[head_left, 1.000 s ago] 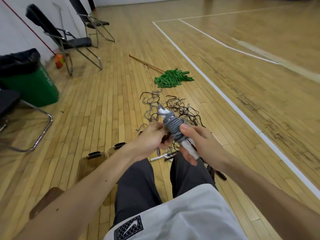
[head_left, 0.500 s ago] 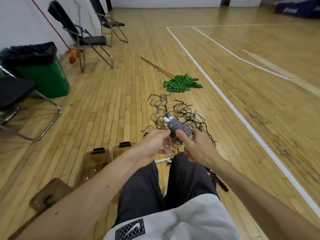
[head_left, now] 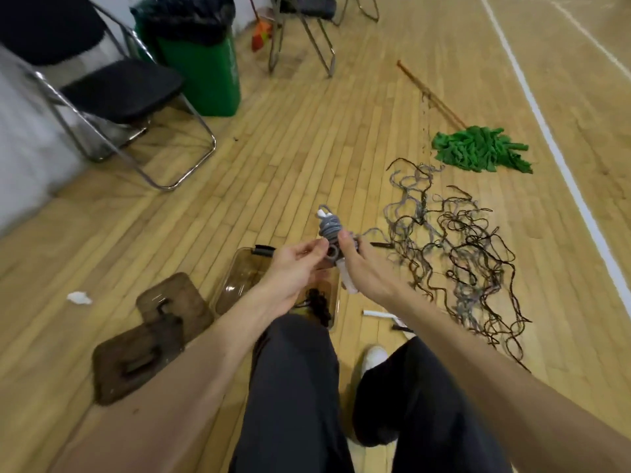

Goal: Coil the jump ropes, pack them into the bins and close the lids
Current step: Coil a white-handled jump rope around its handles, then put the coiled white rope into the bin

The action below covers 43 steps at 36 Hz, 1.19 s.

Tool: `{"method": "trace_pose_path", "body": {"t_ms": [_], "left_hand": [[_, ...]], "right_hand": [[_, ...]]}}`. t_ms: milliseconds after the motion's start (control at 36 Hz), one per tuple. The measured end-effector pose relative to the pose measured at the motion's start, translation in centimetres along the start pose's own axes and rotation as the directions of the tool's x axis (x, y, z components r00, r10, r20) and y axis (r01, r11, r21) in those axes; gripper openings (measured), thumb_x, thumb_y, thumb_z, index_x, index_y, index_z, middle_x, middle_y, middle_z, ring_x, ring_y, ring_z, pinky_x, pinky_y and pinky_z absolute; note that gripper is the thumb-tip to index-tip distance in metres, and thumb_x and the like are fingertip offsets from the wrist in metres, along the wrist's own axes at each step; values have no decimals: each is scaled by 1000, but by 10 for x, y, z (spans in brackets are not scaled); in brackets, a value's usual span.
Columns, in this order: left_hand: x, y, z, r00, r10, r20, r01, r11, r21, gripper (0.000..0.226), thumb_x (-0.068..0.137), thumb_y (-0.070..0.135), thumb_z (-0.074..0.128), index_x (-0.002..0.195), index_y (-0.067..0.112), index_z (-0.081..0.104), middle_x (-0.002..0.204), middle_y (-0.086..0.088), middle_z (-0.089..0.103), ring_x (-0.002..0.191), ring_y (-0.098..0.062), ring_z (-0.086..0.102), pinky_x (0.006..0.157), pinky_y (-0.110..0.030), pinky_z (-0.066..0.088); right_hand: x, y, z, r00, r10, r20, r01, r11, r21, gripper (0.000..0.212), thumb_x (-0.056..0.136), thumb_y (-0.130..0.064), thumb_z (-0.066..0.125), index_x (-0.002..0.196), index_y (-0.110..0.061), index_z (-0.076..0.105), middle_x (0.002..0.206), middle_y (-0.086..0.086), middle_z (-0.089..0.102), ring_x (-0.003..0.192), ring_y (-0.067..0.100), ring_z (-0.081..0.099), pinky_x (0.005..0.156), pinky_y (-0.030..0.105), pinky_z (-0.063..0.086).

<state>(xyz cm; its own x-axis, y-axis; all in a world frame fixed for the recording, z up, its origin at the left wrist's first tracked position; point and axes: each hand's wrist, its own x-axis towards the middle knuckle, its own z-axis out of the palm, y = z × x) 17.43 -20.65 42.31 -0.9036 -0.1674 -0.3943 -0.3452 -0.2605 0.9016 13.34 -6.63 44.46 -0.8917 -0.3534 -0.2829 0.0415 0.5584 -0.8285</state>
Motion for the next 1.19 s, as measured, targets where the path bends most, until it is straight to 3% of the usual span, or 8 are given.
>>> {"method": "trace_pose_path", "body": {"t_ms": [111,278,417,639,778,917,1056,1194], "left_hand": [[45,-17,-61,990,-87,-112,79,994,-74,24,98,19,61,114,3,69,110,-15,74,93,-21,73,74,-27,59],[104,-93,-153,919,-298,-259,300,953,-33,28,96,13,64,121,0,66,108,-13,75,101,-25,72,86,-34,59],[166,-156,-205,875,-345,-339,391,917,76,33,100,9,58,130,-1,58,115,-15,70,105,-25,69,77,-26,60],[277,-238,-262,894,-261,-364,411,801,436,35,104,17,50,138,8,55,120,-3,64,95,-11,64,78,-28,59],[314,-287,-271,876,-316,-364,481,623,616,29,104,21,50,128,13,66,116,-1,66,105,-16,58,93,-29,44],[314,-331,-277,828,-454,-330,561,650,513,25,105,19,49,118,11,68,111,-7,68,111,-24,61,103,-41,45],[309,-344,-277,747,-544,-384,635,754,168,25,104,17,46,108,10,69,113,-13,68,103,-23,61,74,-25,46],[309,-333,-277,849,-406,-339,528,680,509,27,105,17,46,122,12,66,118,-8,66,112,-23,59,103,-41,45]], "right_hand": [[71,2,58,990,-42,138,41,999,10,62,108,-49,21,116,-6,65,113,11,68,102,23,62,92,33,46],[154,66,165,911,254,325,-252,966,-50,52,106,-41,43,102,3,71,97,13,72,76,17,61,69,30,46],[212,123,249,854,381,354,-409,913,4,35,102,-39,56,108,-9,73,98,5,76,89,20,72,88,42,59],[291,186,337,842,420,340,-447,895,2,28,106,-32,47,117,-12,63,91,-3,66,67,1,56,42,9,35],[303,218,382,685,590,427,-691,713,122,40,110,-37,33,111,-10,62,77,3,68,68,13,63,57,20,40],[307,236,410,586,719,375,-797,594,106,48,108,-46,32,124,-9,58,88,8,65,66,20,56,60,29,46],[313,238,413,549,748,372,-832,533,156,37,107,-38,40,132,-15,55,91,4,61,77,16,55,74,31,48],[311,236,410,593,721,359,-784,619,50,50,107,-47,37,138,-11,48,118,10,64,98,22,60,85,33,49]]}}
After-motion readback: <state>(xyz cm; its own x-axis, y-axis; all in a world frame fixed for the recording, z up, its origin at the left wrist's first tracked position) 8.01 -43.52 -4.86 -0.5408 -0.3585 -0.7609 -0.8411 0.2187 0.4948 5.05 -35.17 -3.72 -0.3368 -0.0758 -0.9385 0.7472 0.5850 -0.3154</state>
